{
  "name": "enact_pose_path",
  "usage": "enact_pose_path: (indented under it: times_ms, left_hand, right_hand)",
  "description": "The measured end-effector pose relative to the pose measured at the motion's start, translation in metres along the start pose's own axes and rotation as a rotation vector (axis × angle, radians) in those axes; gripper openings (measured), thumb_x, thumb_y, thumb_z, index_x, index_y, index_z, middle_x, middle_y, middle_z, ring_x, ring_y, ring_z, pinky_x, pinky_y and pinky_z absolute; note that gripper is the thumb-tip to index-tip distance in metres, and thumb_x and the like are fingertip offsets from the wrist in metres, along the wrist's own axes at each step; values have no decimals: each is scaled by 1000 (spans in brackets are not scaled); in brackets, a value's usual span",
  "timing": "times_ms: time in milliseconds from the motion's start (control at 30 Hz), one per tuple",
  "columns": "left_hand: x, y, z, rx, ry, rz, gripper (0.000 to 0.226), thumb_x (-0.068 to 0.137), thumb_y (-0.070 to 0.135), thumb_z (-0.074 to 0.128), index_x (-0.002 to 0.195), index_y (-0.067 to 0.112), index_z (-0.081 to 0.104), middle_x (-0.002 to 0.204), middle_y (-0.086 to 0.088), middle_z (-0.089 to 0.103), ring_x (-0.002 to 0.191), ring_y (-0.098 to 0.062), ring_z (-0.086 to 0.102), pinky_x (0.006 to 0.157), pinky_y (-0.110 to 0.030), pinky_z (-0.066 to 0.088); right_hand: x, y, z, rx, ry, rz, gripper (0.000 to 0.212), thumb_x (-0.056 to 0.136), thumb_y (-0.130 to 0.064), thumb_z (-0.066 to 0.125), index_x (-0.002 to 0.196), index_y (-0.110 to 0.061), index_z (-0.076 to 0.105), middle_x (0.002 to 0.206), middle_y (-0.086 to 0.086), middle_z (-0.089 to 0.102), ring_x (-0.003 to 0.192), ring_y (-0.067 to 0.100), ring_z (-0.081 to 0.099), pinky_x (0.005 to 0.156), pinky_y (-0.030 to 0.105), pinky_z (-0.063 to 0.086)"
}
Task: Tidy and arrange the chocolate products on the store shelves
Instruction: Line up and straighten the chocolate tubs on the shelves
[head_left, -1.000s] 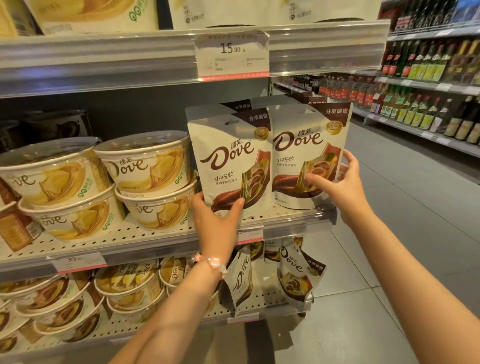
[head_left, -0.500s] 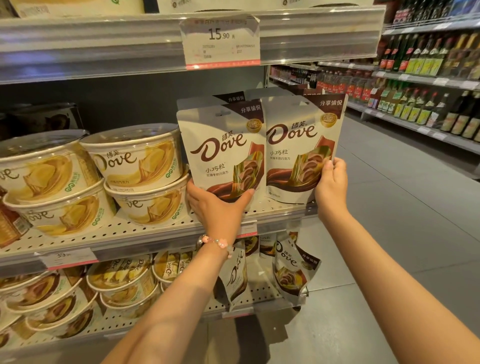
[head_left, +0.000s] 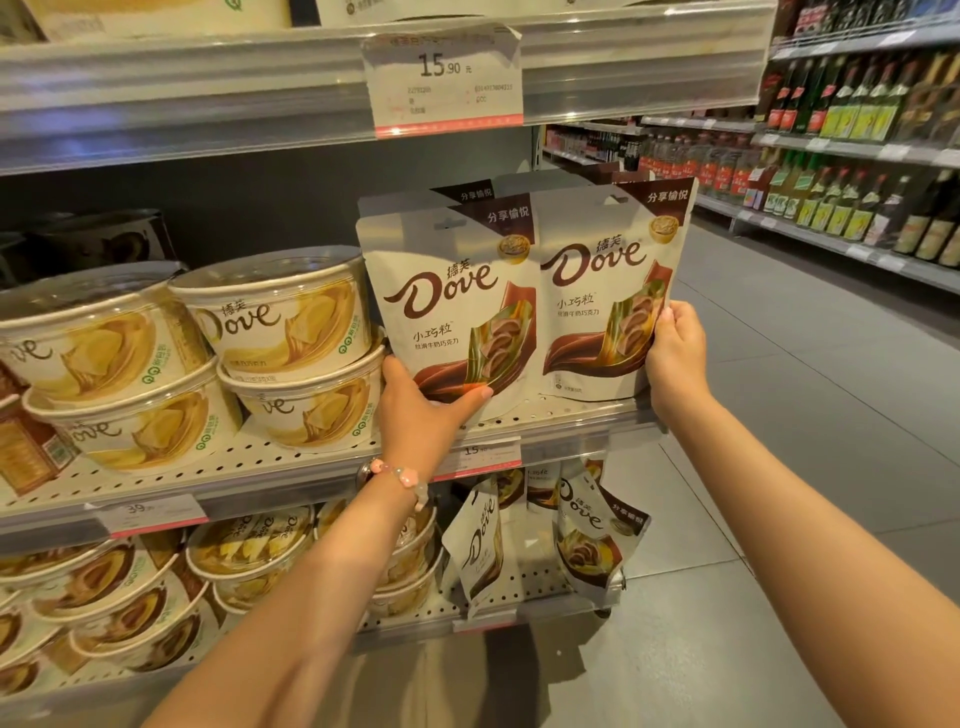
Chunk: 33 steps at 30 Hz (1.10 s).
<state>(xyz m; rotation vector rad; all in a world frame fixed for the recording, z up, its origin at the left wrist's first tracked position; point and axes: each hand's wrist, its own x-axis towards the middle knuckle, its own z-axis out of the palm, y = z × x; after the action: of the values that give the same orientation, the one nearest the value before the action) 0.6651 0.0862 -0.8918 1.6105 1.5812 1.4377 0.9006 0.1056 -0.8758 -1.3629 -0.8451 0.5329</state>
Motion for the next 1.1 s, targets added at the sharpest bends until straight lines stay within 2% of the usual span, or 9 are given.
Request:
enact_pose_path:
  times_ms: [100, 267, 400, 500, 600, 733, 867, 1000, 1100]
  left_hand:
    - [-1, -2, -3, 19, -9, 14, 71, 61, 29, 86, 114, 11, 42, 118, -3, 57, 107, -17, 55, 81, -23, 42]
    - [-10, -3, -7, 18, 21, 45, 66, 63, 28, 85, 111, 9, 44, 111, -1, 54, 101, -12, 52, 80, -22, 43]
    - [-31, -11, -13, -37, 84, 42, 72, 65, 29, 84, 121, 14, 42, 117, -1, 52, 107, -13, 53, 90, -25, 46]
    - [-52, -18, -22, -33, 140, 108, 68, 69, 28, 81, 123, 15, 43, 121, 3, 47, 111, -10, 47, 95, -22, 42]
    - [-73, -27, -26, 3, 118, 181, 54, 71, 25, 79, 114, 20, 46, 114, 6, 47, 104, -8, 49, 89, -17, 42]
    - [-90, -50, -20, 79, 6, 165, 41, 72, 23, 78, 100, 24, 49, 98, 5, 54, 86, -9, 53, 75, -18, 45]
    - [-95, -76, -9, 297, -197, 259, 29, 75, 27, 74, 92, 24, 51, 89, 8, 53, 82, -7, 49, 71, -14, 40]
    - [-82, -100, 1, 643, -278, 360, 41, 75, 45, 70, 104, 21, 55, 99, 5, 55, 98, -16, 51, 90, -32, 42]
    - [-65, -108, 12, 789, -357, 271, 59, 75, 55, 67, 117, 15, 56, 108, -1, 62, 104, -21, 57, 94, -38, 42]
  right_hand:
    - [0, 0, -1, -18, 0, -5, 30, 104, -26, 26, 114, -7, 47, 95, 1, 55, 86, 7, 56, 70, 18, 48]
    - [-5, -1, -4, -1, 33, -10, 31, 104, -27, 26, 117, -7, 46, 106, 6, 57, 96, 12, 57, 79, 24, 52]
    - [-14, 8, -9, 58, 6, -15, 27, 102, -29, 31, 122, -16, 44, 119, 6, 57, 108, 16, 59, 93, 41, 52]
    - [-26, 13, -16, 33, -12, -66, 40, 100, -29, 39, 139, -19, 34, 135, 4, 47, 122, 14, 49, 102, 36, 45]
    - [-44, 22, -24, -46, 18, -141, 52, 98, -28, 46, 146, -21, 26, 147, 1, 37, 133, 12, 37, 108, 31, 34]
    - [-77, 48, -36, -85, 110, -255, 47, 94, -26, 51, 138, -21, 35, 136, -5, 43, 123, 6, 43, 101, 21, 35]
    - [-101, 81, -50, -154, 156, -243, 17, 93, -17, 51, 110, -15, 52, 108, -2, 52, 95, 3, 50, 82, 15, 43]
    - [-105, 114, -56, -406, -21, -123, 10, 89, -17, 57, 98, -16, 61, 102, -3, 54, 95, 11, 54, 84, 32, 49]
    - [-98, 126, -54, -665, -237, -35, 34, 82, -31, 69, 113, -18, 62, 115, -2, 54, 107, 14, 52, 87, 37, 49]
